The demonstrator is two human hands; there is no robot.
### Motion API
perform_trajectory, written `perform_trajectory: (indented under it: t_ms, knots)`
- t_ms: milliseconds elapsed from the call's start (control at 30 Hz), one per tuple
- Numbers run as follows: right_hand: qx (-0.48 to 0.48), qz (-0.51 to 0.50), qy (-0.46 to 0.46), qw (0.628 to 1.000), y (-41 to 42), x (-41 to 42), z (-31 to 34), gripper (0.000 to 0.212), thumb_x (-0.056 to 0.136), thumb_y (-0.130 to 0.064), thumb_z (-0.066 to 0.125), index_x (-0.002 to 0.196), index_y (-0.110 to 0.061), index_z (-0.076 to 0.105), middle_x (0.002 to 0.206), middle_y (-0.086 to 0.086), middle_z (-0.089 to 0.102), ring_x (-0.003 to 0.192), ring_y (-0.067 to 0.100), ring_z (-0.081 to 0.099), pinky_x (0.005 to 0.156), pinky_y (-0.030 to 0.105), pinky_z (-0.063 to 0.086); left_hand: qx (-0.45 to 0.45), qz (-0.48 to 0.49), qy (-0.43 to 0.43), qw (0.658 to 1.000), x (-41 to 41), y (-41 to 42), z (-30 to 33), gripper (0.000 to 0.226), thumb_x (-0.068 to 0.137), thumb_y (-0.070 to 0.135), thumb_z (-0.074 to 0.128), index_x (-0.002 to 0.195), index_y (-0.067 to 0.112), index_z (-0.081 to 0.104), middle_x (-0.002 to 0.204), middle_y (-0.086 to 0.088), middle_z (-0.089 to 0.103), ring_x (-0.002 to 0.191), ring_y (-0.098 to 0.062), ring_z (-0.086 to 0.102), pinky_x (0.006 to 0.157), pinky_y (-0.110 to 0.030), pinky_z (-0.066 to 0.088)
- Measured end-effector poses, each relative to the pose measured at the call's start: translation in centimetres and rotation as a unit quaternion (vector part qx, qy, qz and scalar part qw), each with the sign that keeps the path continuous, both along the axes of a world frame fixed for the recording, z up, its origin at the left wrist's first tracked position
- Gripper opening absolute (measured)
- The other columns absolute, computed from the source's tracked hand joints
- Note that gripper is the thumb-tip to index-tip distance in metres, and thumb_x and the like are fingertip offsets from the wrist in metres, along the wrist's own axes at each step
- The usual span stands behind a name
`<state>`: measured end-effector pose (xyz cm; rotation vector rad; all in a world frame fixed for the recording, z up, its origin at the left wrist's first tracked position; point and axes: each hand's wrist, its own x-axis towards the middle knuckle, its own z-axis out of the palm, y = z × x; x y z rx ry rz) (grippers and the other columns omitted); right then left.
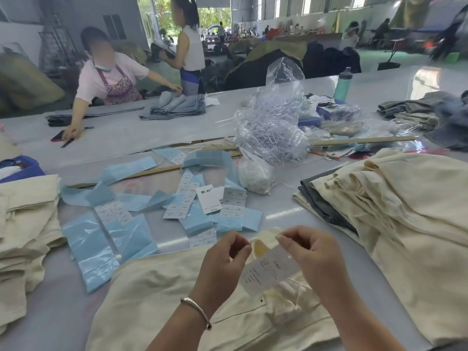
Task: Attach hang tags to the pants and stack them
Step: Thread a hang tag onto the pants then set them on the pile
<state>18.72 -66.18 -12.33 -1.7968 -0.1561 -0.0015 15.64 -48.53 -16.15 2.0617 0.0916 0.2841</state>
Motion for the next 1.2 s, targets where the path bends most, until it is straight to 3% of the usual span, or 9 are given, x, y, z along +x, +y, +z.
perform_trajectory:
  t_ms: [133, 267, 367, 467, 567, 700, 867, 1000, 1200]
  knots:
    - [-0.163, -0.119, -0.158, 0.967, -3.3, 2.4, 0.7, 0.009, 0.083, -0.015, 0.072, 0.075, -0.018, 0.073, 0.057, 0.000, 0.060, 0.054, 0.020, 0.054, 0.051, 0.033, 0.044, 0.037, 0.052, 0.129, 0.990, 1.7, -1.6, -4.1, 0.007, 0.089, 0.019, 0.065, 0.087, 0.022, 0.059, 0.086, 0.008, 0.061, 0.078, -0.010, 0.055, 0.075, -0.025, 0.047]
    - [-0.282, -0.207, -0.299, 0.888, -5.4, 5.3, 1.7, 0.003, 0.082, -0.006, 0.071, 0.080, -0.006, 0.070, 0.076, 0.010, 0.061, 0.057, 0.032, 0.057, 0.052, 0.029, 0.040, 0.026, 0.086, 0.193, 0.977, 2.5, -3.0, -7.0, 0.059, 0.087, 0.031, 0.068, 0.138, 0.017, 0.041, 0.130, 0.003, 0.045, 0.115, -0.013, 0.051, 0.097, -0.025, 0.046]
    - [-0.258, -0.223, -0.338, 0.877, -6.7, 7.7, 2.6, 0.003, 0.084, -0.004, 0.069, 0.082, -0.003, 0.068, 0.083, 0.016, 0.059, 0.068, 0.035, 0.058, 0.057, 0.034, 0.044, -0.065, 0.091, 0.188, 0.976, 3.2, -4.2, -7.5, 0.052, 0.090, 0.030, 0.065, 0.137, 0.020, 0.045, 0.115, 0.012, 0.057, 0.100, -0.002, 0.058, 0.073, -0.010, 0.048]
    - [-0.229, -0.175, -0.369, 0.884, -7.0, 9.2, 2.5, 0.003, 0.083, -0.002, 0.070, 0.081, -0.002, 0.068, 0.084, 0.014, 0.058, 0.072, 0.030, 0.056, 0.062, 0.030, 0.037, -0.145, 0.106, 0.176, 0.968, 4.2, -5.3, -7.9, 0.046, 0.093, 0.028, 0.061, 0.137, 0.020, 0.048, 0.104, 0.007, 0.061, 0.093, -0.008, 0.062, 0.076, -0.020, 0.051]
    - [-0.189, -0.064, -0.343, 0.918, -6.2, 9.8, 0.9, 0.005, 0.082, -0.001, 0.071, 0.079, -0.004, 0.068, 0.083, 0.007, 0.059, 0.072, 0.022, 0.057, 0.063, 0.031, 0.044, -0.155, 0.122, 0.171, 0.965, 5.0, -6.2, -8.0, 0.047, 0.091, 0.037, 0.063, 0.135, 0.029, 0.048, 0.101, 0.003, 0.060, 0.088, -0.015, 0.065, 0.071, -0.024, 0.052]
    - [-0.181, 0.067, -0.234, 0.953, -5.2, 10.2, -3.2, 0.006, 0.084, -0.006, 0.071, 0.079, -0.009, 0.069, 0.083, -0.001, 0.061, 0.074, 0.012, 0.054, 0.070, 0.027, 0.045, -0.047, 0.132, 0.157, 0.977, 6.5, -6.7, -8.5, 0.058, 0.084, 0.048, 0.067, 0.135, 0.045, 0.040, 0.113, 0.010, 0.048, 0.093, -0.006, 0.057, 0.079, -0.026, 0.052]
    - [-0.181, 0.142, -0.128, 0.965, -3.9, 11.2, -7.3, 0.007, 0.085, -0.014, 0.070, 0.079, -0.016, 0.067, 0.086, -0.008, 0.057, 0.076, 0.009, 0.053, 0.077, 0.031, 0.047, 0.045, 0.078, 0.173, 0.981, 9.9, -5.6, -8.0, 0.054, 0.091, 0.033, 0.064, 0.141, 0.030, 0.045, 0.129, 0.011, 0.048, 0.109, -0.010, 0.052, 0.096, -0.025, 0.042]
    - [-0.178, 0.160, -0.094, 0.966, -3.0, 12.4, -9.0, 0.005, 0.086, -0.017, 0.069, 0.082, -0.014, 0.069, 0.089, -0.007, 0.052, 0.083, 0.009, 0.053, 0.078, 0.025, 0.045, 0.062, 0.070, 0.204, 0.974, 11.5, -5.2, -7.3, 0.018, 0.087, 0.024, 0.069, 0.104, 0.017, 0.069, 0.100, 0.002, 0.064, 0.081, -0.010, 0.055, 0.081, -0.032, 0.051]
    - [-0.273, 0.149, -0.099, 0.945, -2.2, 13.5, -10.9, 0.012, 0.090, -0.027, 0.063, 0.091, -0.019, 0.072, 0.095, -0.007, 0.049, 0.095, 0.011, 0.046, 0.074, 0.026, 0.041, 0.072, 0.074, 0.154, 0.983, 12.4, -4.9, -6.8, 0.013, 0.088, 0.019, 0.069, 0.093, 0.009, 0.074, 0.089, -0.002, 0.071, 0.075, -0.009, 0.054, 0.066, -0.014, 0.038]
